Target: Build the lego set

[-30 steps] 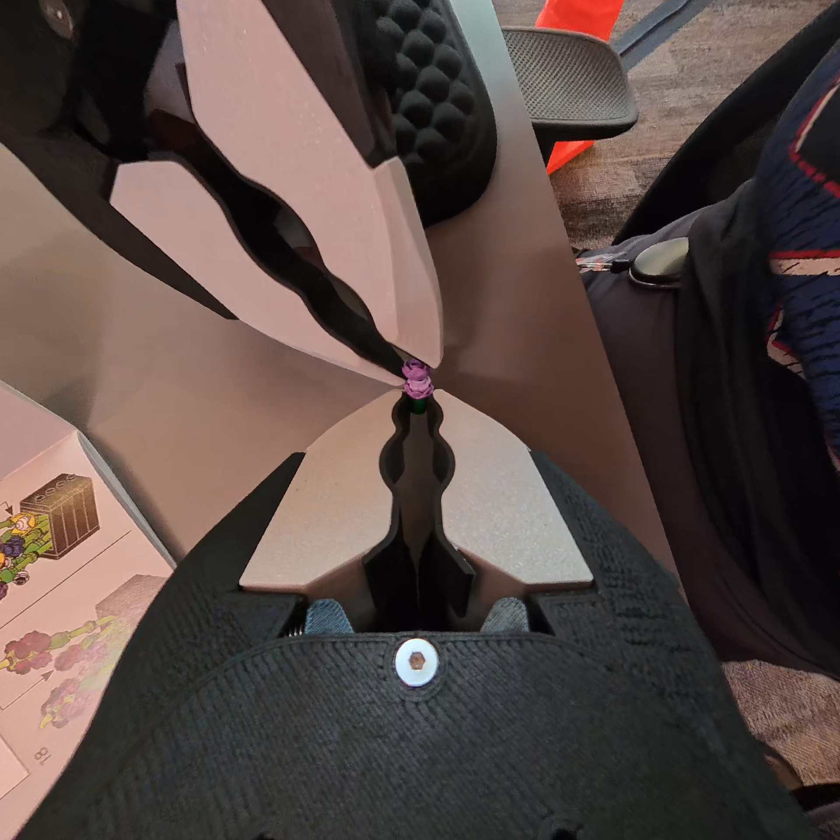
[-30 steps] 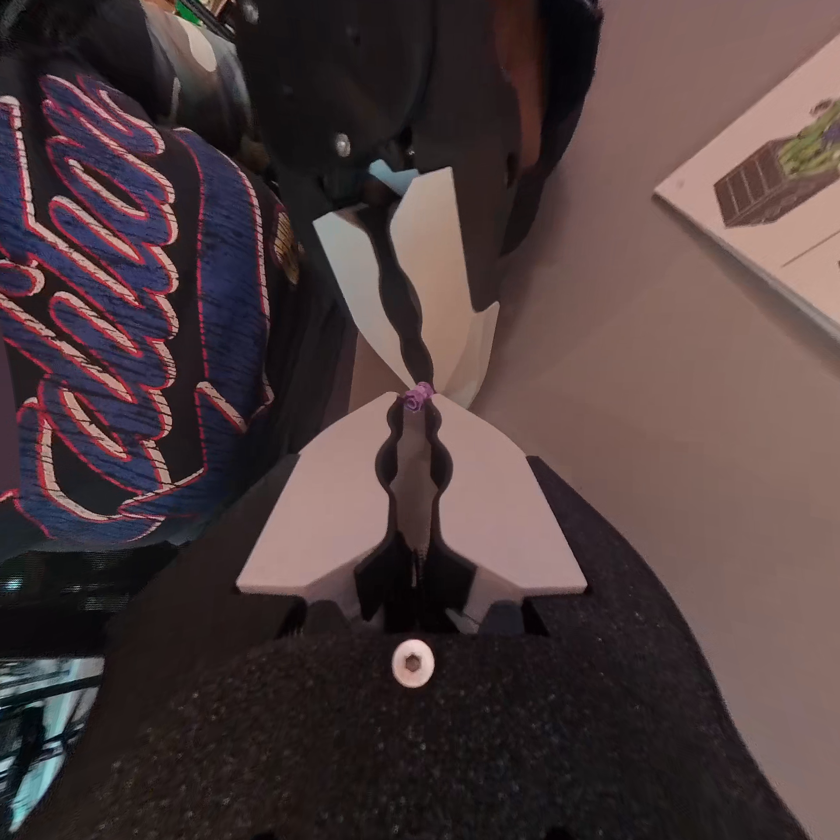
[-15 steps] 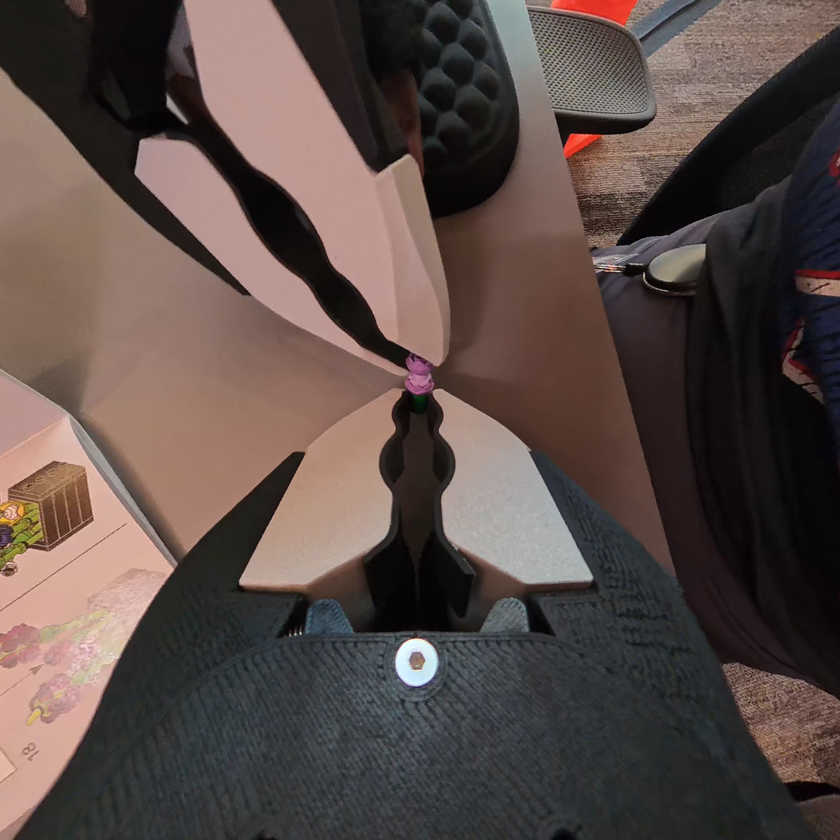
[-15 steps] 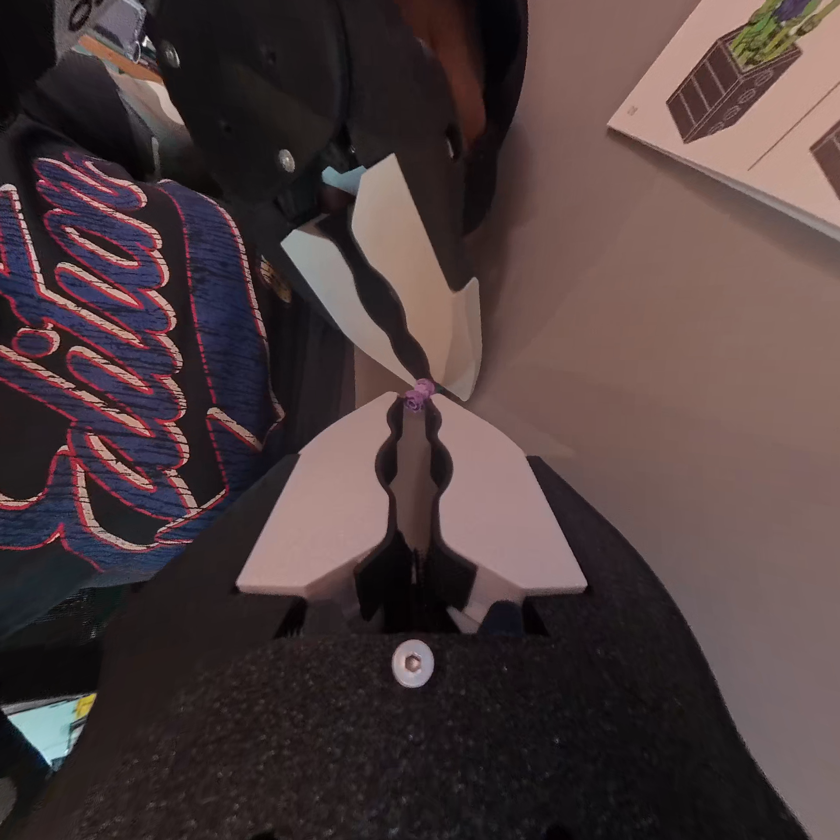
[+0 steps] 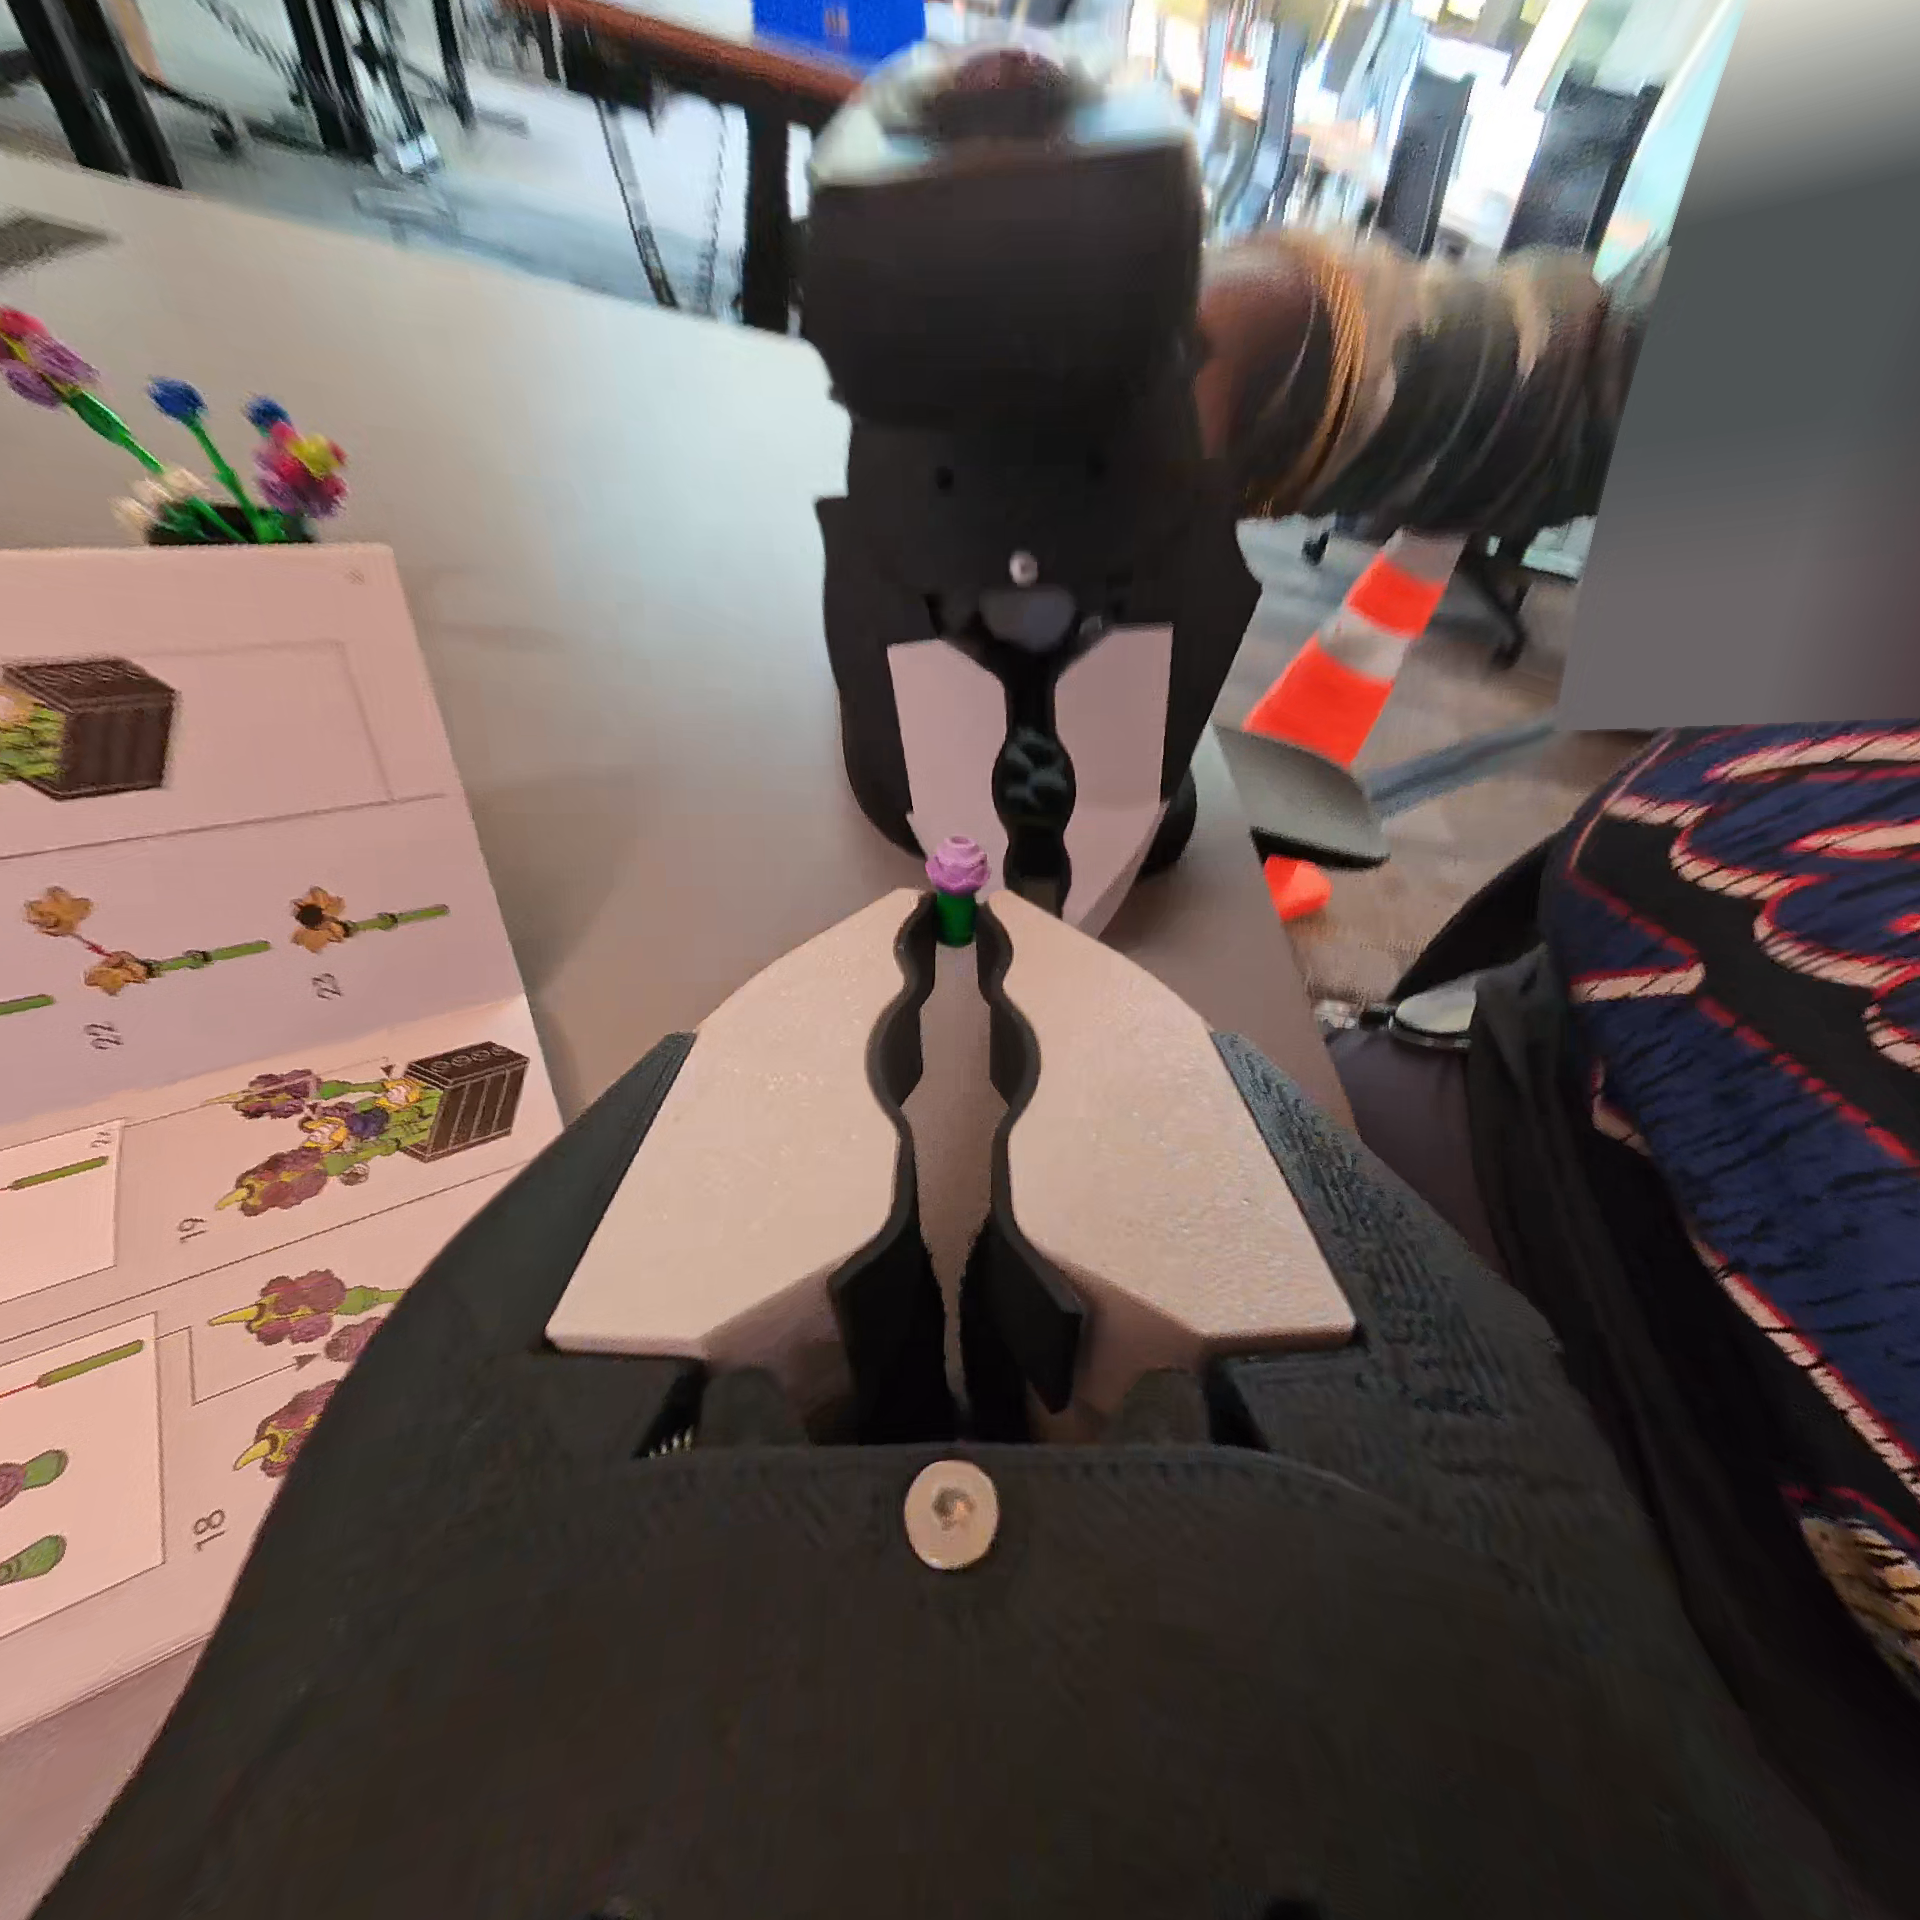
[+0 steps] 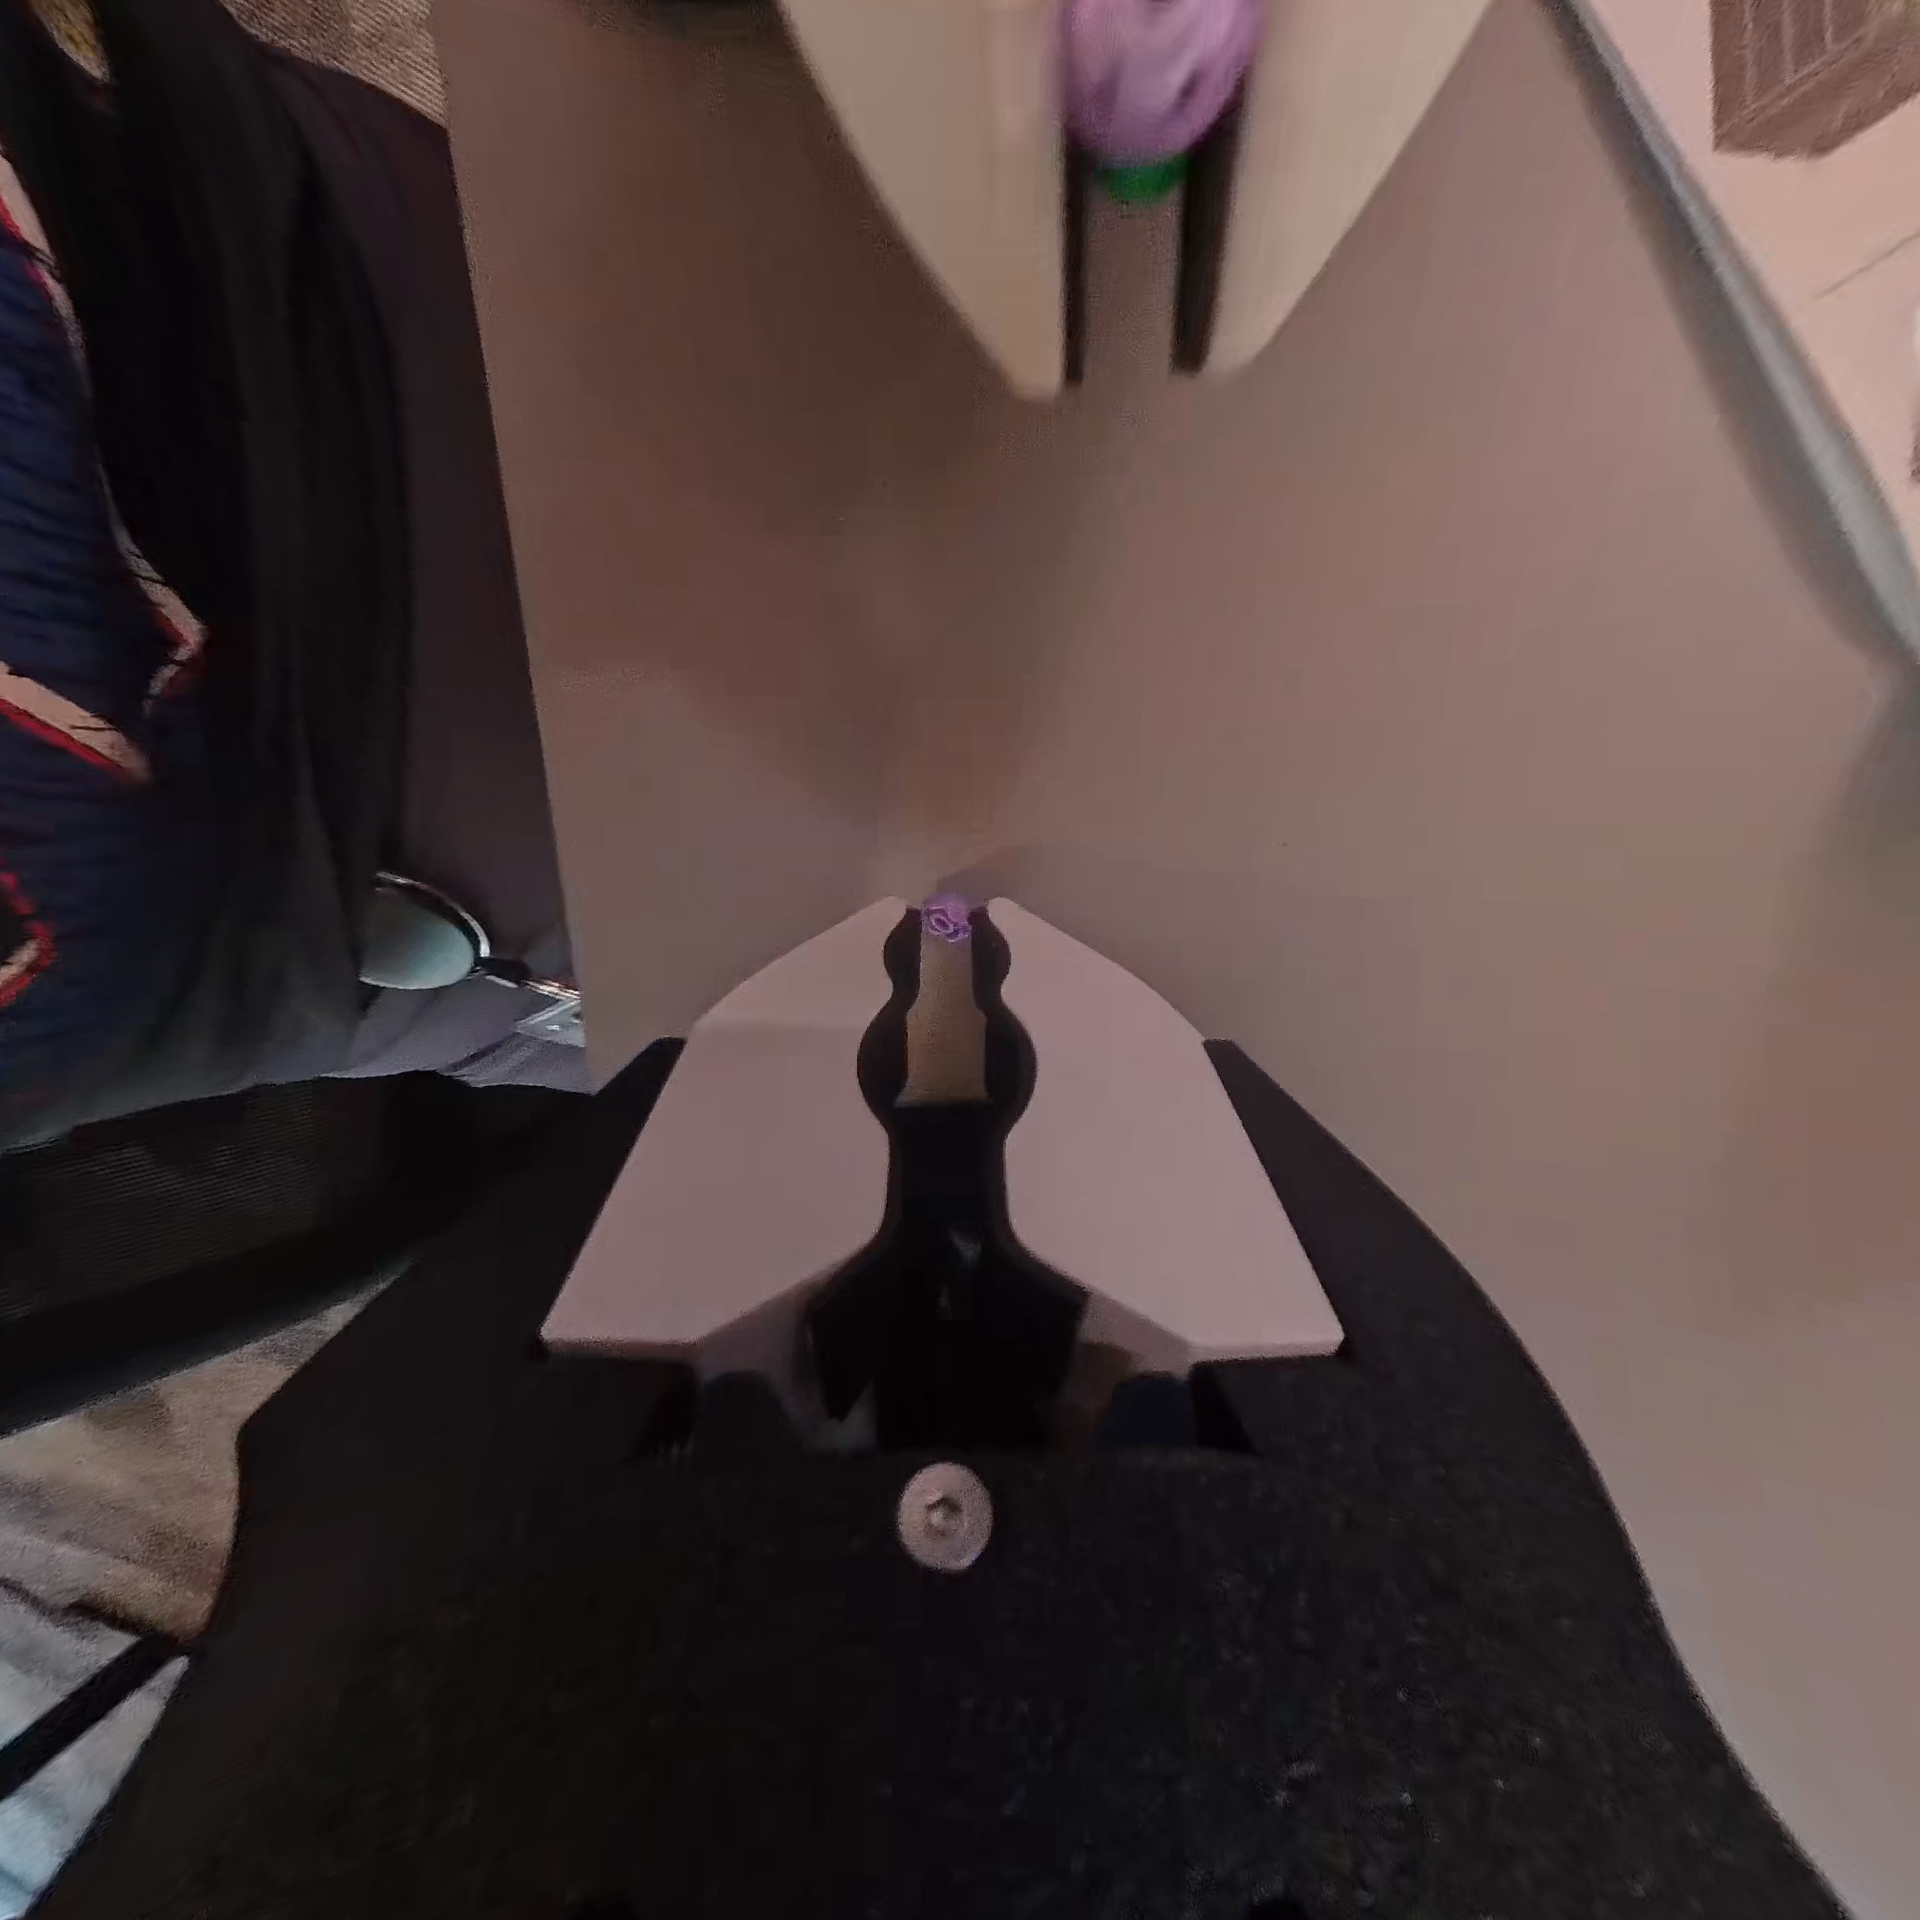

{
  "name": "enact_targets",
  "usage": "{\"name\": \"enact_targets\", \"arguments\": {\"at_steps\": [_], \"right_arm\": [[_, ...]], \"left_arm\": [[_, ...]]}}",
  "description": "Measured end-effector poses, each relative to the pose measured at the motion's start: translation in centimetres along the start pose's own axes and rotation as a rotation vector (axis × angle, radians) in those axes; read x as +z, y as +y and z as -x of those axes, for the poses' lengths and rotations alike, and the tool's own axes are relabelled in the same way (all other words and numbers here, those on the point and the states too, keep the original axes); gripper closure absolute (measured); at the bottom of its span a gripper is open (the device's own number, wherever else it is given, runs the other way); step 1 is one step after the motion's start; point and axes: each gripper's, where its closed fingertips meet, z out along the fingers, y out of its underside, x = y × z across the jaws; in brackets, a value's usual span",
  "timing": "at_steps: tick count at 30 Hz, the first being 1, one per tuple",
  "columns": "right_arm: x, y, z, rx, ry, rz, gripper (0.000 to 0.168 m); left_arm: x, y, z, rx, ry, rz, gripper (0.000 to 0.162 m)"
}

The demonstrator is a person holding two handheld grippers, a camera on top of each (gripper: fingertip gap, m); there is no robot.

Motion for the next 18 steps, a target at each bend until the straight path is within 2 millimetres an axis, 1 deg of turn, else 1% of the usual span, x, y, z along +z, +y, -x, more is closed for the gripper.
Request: {"name": "enact_targets", "arguments": {"at_steps": [2, 4, 9, 13, 18], "right_arm": [[0.1, -0.1, 0.0, -0.053, 0.018, 0.006, 0.159], [0.2, -0.1, 0.2, -0.087, 0.020, 0.010, 0.158], [0.2, -0.4, 0.0, -0.125, 0.033, -0.008, 0.155], [0.0, -0.5, 0.0, -0.153, 0.053, -0.026, 0.154], [-0.8, -1.1, 0.8, -0.288, 0.113, -0.132, 0.153]], "left_arm": [[-0.7, -0.8, 0.2, -0.024, 0.003, -0.071, 0.155], [-0.9, -1.1, 0.3, -0.036, 0.005, -0.091, 0.155], [-0.6, -0.7, 0.0, -0.013, 0.015, -0.053, 0.155], [-0.8, -0.8, 0.0, -0.023, 0.017, -0.068, 0.155], [-0.6, -0.6, 0.0, -0.020, 0.022, -0.046, 0.155]]}}
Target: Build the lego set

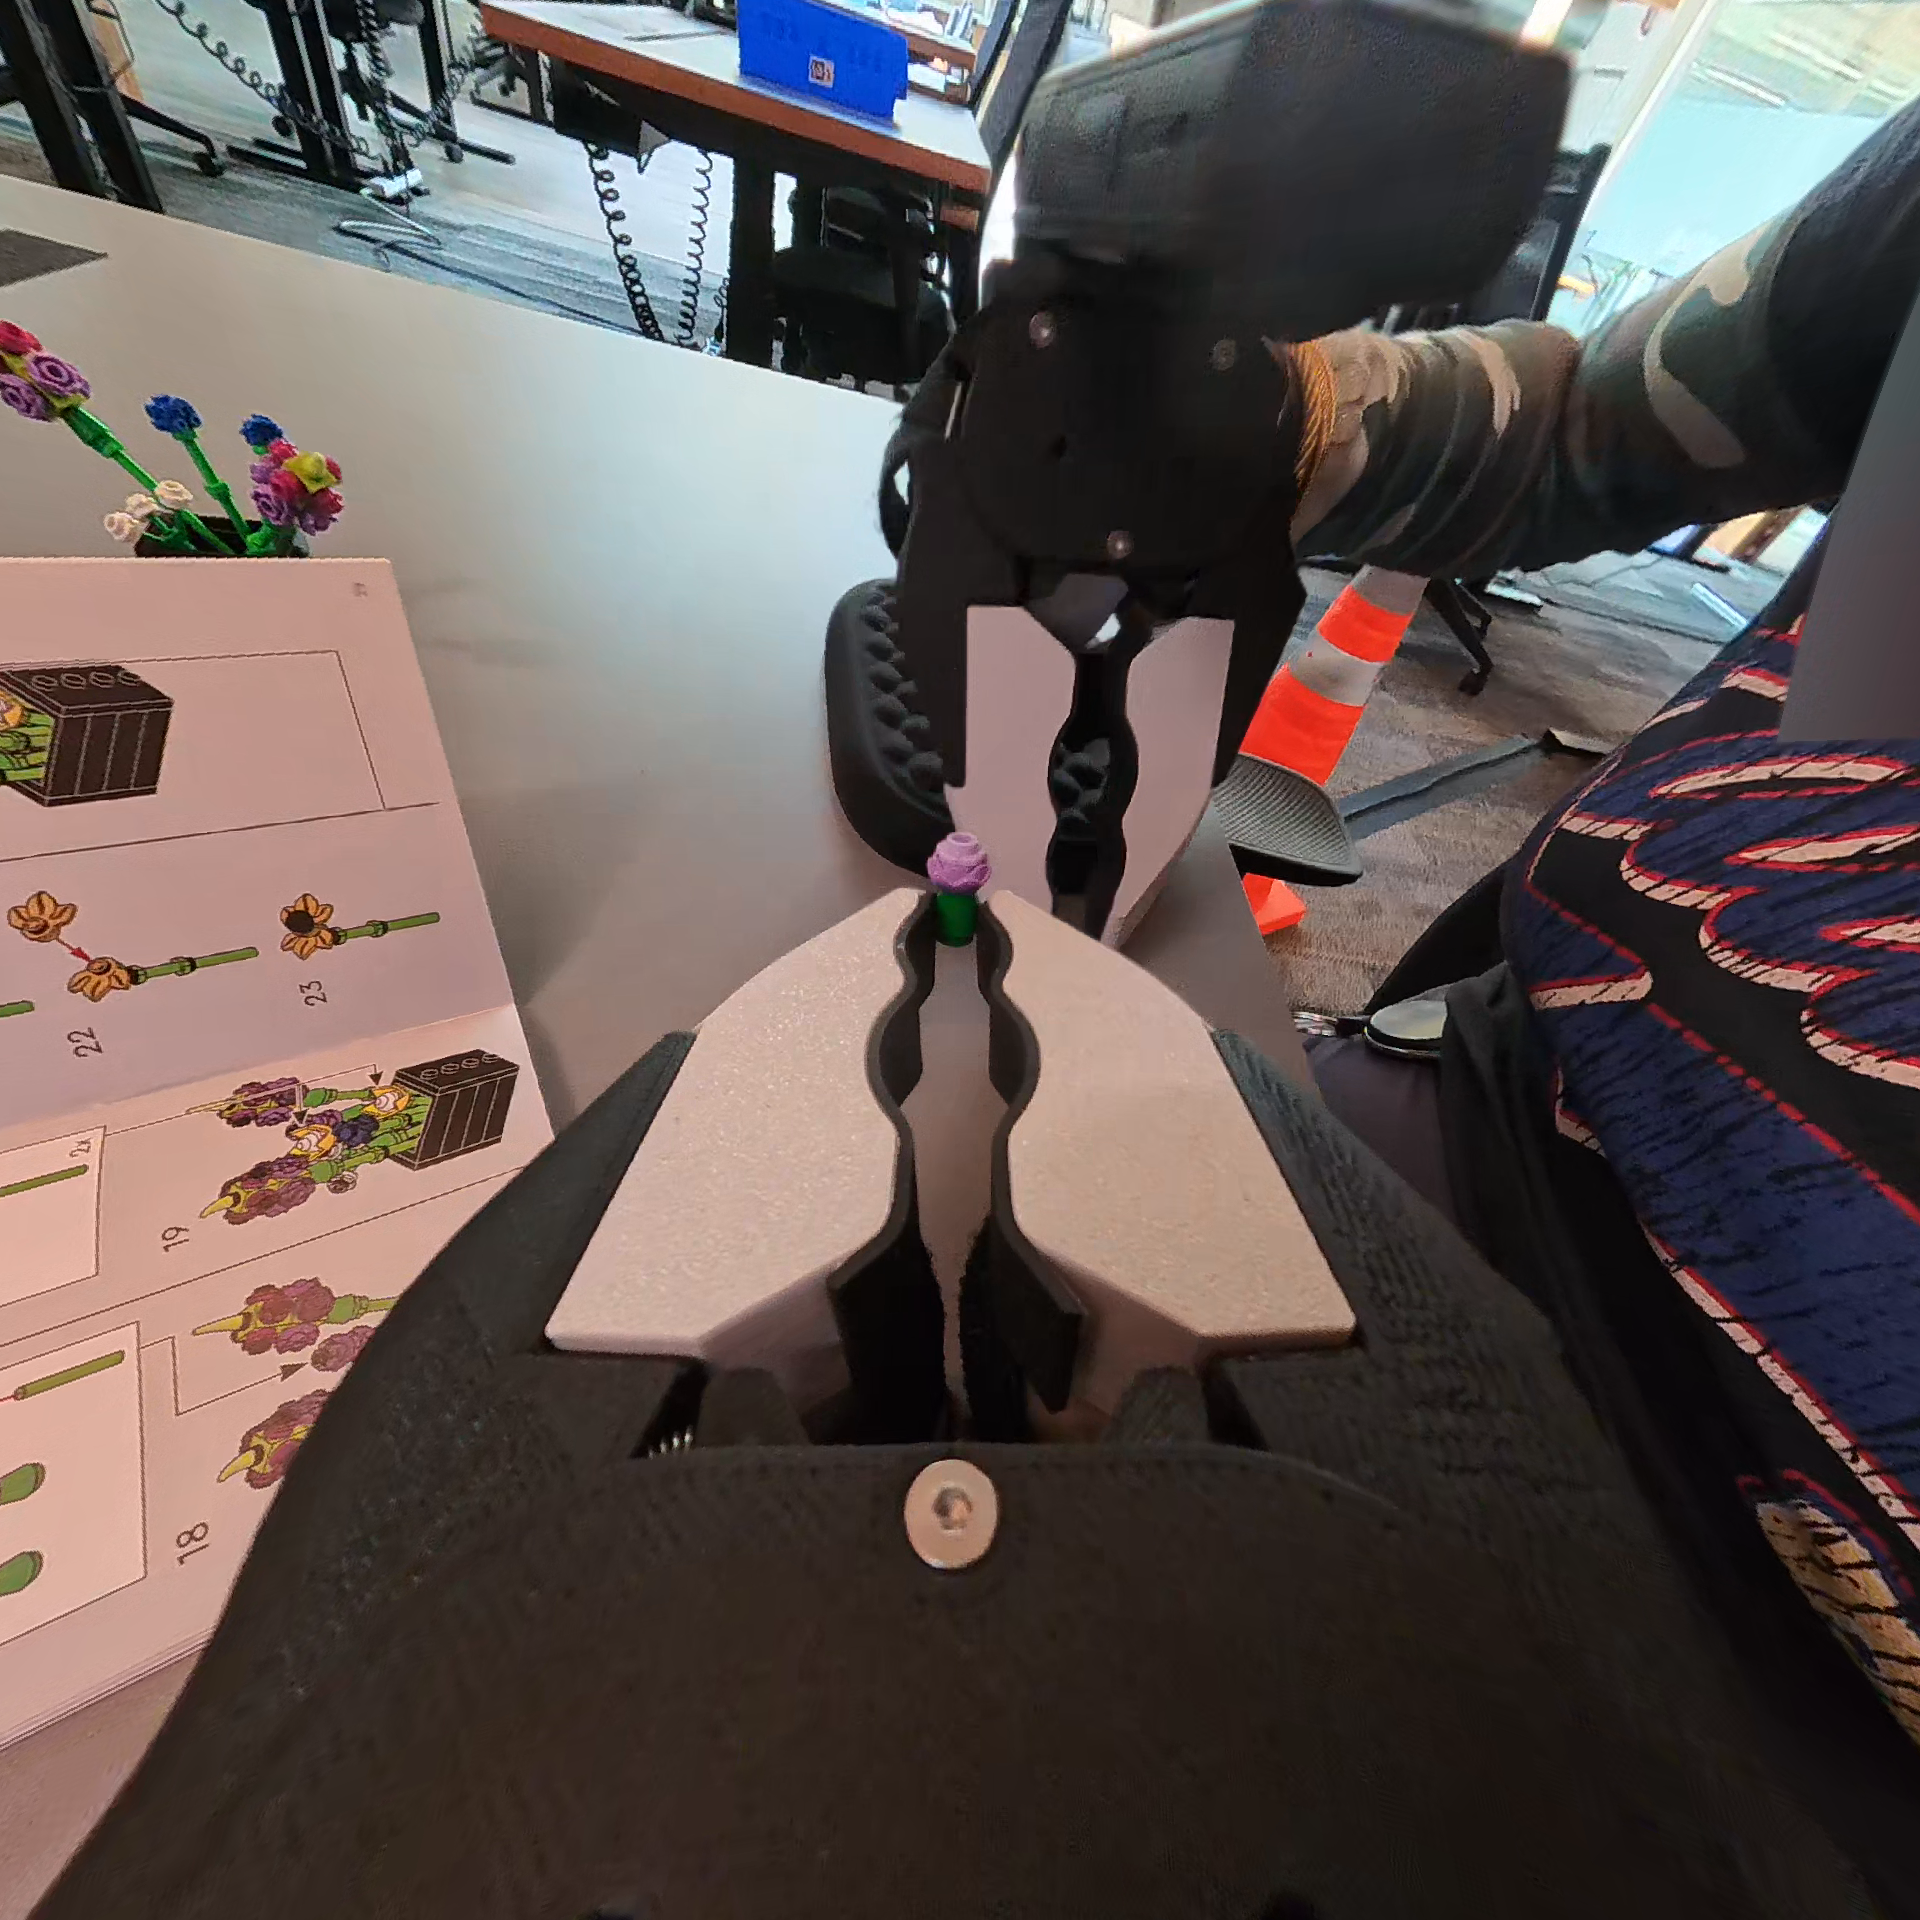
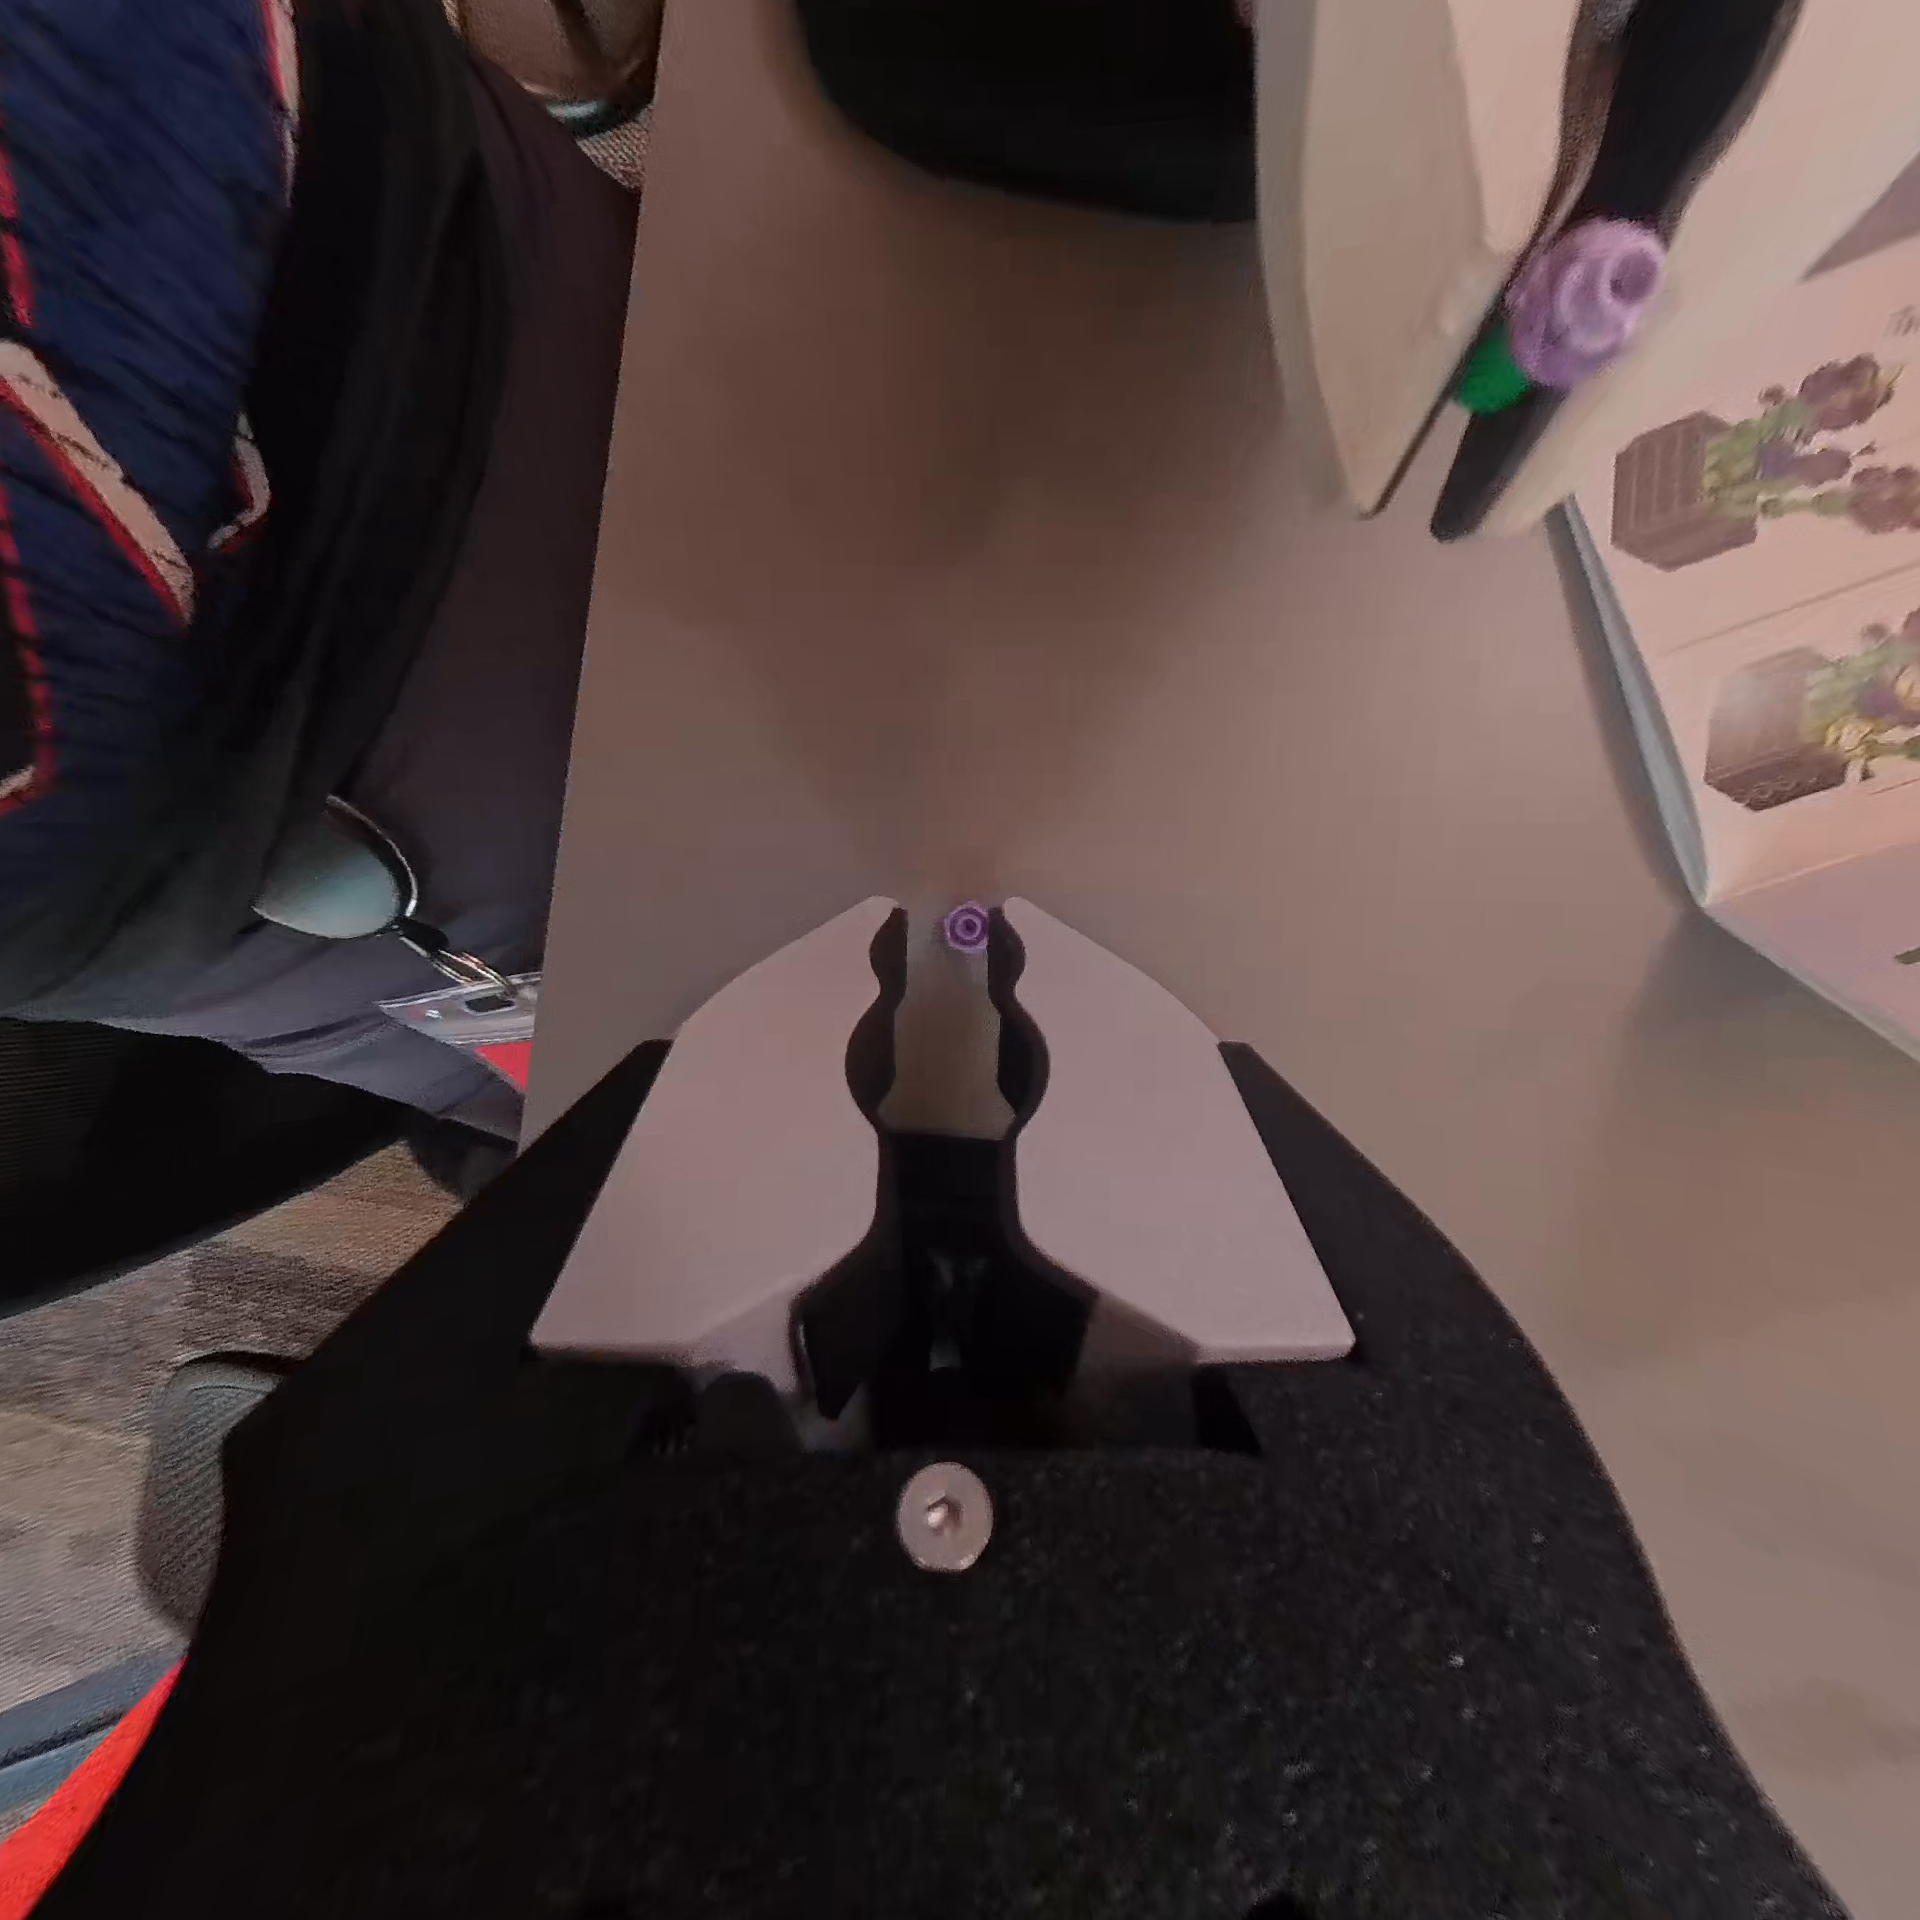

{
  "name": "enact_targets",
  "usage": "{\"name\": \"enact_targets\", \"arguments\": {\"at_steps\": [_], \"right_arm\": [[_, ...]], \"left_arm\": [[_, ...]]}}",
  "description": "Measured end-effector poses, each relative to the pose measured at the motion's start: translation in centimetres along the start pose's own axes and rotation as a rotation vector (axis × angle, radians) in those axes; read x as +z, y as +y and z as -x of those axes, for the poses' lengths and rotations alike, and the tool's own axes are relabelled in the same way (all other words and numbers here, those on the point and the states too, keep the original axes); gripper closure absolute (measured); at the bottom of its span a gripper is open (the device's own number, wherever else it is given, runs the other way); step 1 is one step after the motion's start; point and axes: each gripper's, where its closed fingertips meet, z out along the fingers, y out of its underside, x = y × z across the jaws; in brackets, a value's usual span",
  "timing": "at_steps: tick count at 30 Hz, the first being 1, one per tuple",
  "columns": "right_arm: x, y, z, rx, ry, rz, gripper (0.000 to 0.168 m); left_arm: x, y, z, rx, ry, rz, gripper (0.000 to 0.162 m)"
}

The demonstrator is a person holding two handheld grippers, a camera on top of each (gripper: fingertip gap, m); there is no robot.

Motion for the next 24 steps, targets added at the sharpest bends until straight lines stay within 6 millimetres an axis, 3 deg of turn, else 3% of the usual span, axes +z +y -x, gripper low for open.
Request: {"name": "enact_targets", "arguments": {"at_steps": [17, 22, 24], "right_arm": [[1.0, 0.7, -0.4, -0.027, 0.077, 0.032, 0.158], [-2.8, -3.6, -2.5, 0.139, 0.104, -0.450, 0.159], [-3.8, -4.4, -3.1, 0.208, 0.096, -0.613, 0.159]], "left_arm": [[0.7, 1.4, -0.3, 0.037, -0.001, 0.109, 0.155], [1.8, 3.7, 0.1, 0.014, -0.024, 0.286, 0.155], [2.3, 5.2, 0.1, 0.005, -0.018, 0.397, 0.155]]}}
